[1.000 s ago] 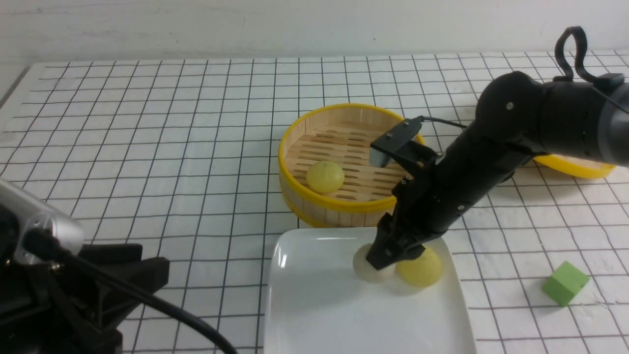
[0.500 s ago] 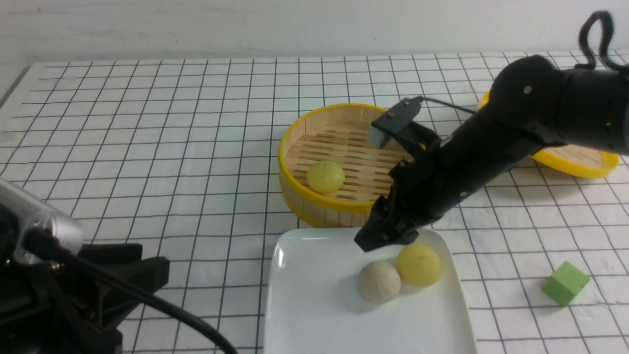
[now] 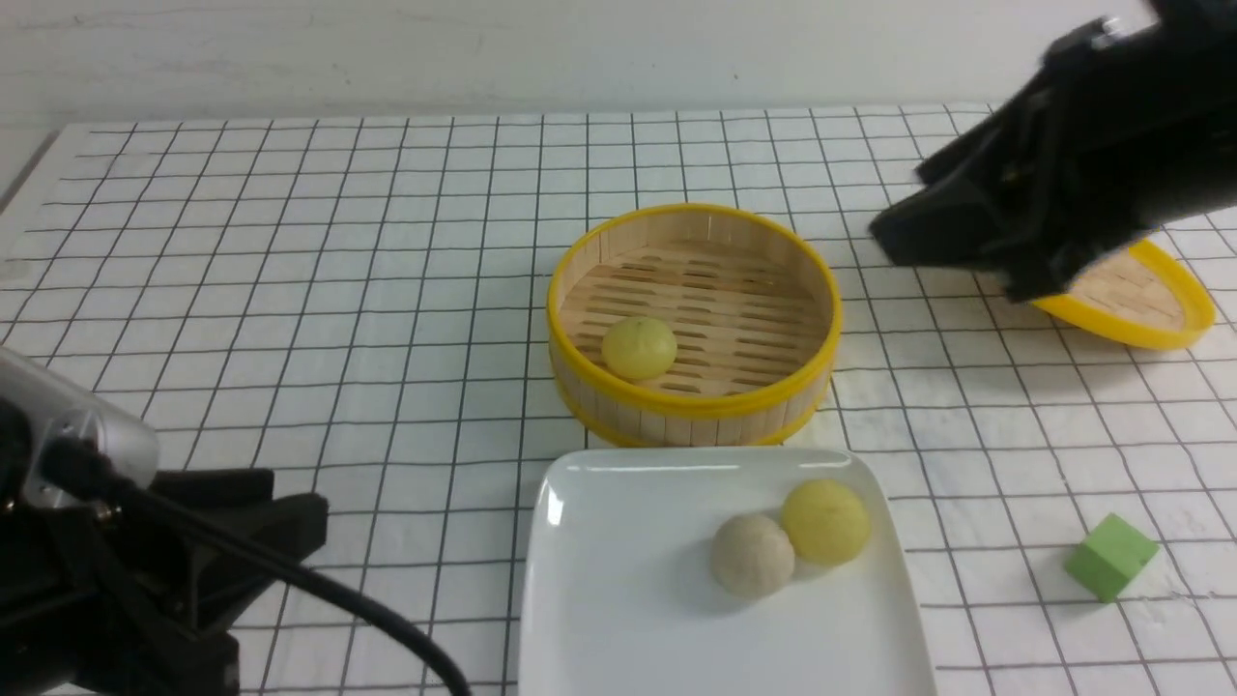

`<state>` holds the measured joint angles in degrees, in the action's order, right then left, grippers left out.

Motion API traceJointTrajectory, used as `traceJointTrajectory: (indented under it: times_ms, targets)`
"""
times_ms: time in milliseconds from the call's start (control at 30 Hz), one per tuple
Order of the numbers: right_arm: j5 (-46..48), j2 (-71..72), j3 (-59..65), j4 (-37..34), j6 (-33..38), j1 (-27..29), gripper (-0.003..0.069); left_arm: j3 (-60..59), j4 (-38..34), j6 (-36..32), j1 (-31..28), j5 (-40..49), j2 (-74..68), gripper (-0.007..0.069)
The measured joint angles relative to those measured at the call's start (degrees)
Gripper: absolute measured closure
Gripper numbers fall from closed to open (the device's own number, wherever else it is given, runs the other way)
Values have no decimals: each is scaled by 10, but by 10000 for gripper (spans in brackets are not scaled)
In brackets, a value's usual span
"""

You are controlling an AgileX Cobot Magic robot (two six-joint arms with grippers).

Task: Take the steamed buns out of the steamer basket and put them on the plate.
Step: Use the left arm to grab the steamed stuffed bun that is closest to it

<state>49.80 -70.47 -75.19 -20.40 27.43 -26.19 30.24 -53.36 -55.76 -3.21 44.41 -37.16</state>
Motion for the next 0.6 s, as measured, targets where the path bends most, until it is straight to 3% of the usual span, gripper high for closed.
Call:
traceJointTrajectory:
  times_ms: [67,267,433,600]
  targets:
    - [23,60,0,41,-56,0,277,0,-22,-2,0,-20,0,322]
    - [66,172,0,79,-99,0,276,0,-85,-44,0,-54,-7,322]
    - [111,271,0,81,-114,0,276,1,-205,-130,0,-51,-80,322]
    - [148,321,0,81,-130,0,276,31,-269,-226,0,12,-175,322]
